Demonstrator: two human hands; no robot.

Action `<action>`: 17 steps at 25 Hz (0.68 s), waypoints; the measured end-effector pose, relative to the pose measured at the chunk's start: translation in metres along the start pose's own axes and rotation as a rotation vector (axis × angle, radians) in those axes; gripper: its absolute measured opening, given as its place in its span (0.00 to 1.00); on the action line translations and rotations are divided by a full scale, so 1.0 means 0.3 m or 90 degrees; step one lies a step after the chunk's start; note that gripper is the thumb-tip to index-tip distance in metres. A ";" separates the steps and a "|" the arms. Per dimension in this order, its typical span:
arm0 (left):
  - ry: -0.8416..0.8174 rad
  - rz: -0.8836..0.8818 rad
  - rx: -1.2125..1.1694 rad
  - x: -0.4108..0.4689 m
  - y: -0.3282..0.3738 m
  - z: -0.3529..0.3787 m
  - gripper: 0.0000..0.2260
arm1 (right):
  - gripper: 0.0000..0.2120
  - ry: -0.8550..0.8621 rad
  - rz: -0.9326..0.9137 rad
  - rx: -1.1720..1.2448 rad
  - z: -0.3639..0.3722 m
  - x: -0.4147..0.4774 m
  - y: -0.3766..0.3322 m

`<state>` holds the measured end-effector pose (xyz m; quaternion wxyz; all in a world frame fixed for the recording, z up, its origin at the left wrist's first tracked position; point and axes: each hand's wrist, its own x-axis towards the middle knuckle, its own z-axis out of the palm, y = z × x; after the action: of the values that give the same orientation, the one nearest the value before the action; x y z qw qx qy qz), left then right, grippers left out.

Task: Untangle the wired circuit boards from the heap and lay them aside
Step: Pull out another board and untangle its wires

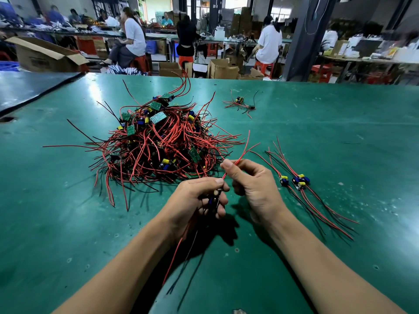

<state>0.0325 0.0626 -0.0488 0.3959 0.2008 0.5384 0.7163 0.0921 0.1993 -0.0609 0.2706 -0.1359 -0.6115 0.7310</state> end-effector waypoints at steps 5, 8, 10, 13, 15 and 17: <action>-0.038 -0.029 0.009 -0.007 -0.004 0.008 0.07 | 0.07 0.155 -0.107 -0.028 -0.024 0.034 -0.003; -0.033 -0.032 0.024 -0.003 -0.012 0.005 0.07 | 0.08 0.180 -0.095 -0.025 -0.032 0.035 -0.002; -0.011 -0.026 0.036 -0.003 -0.021 0.009 0.08 | 0.10 0.137 -0.040 0.017 -0.022 0.029 0.004; 0.013 -0.017 0.014 -0.001 -0.030 0.018 0.07 | 0.14 -0.007 0.121 0.065 -0.012 0.012 0.006; 0.030 -0.021 -0.019 0.002 -0.030 0.016 0.07 | 0.11 -0.156 0.218 0.109 -0.012 -0.005 0.001; 0.031 -0.035 -0.052 0.000 -0.023 0.010 0.06 | 0.09 -0.241 0.240 0.155 -0.020 -0.013 -0.007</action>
<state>0.0370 0.0652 -0.0543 0.4101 0.1518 0.5234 0.7313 0.0990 0.2022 -0.0608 0.0249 -0.0749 -0.5230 0.8487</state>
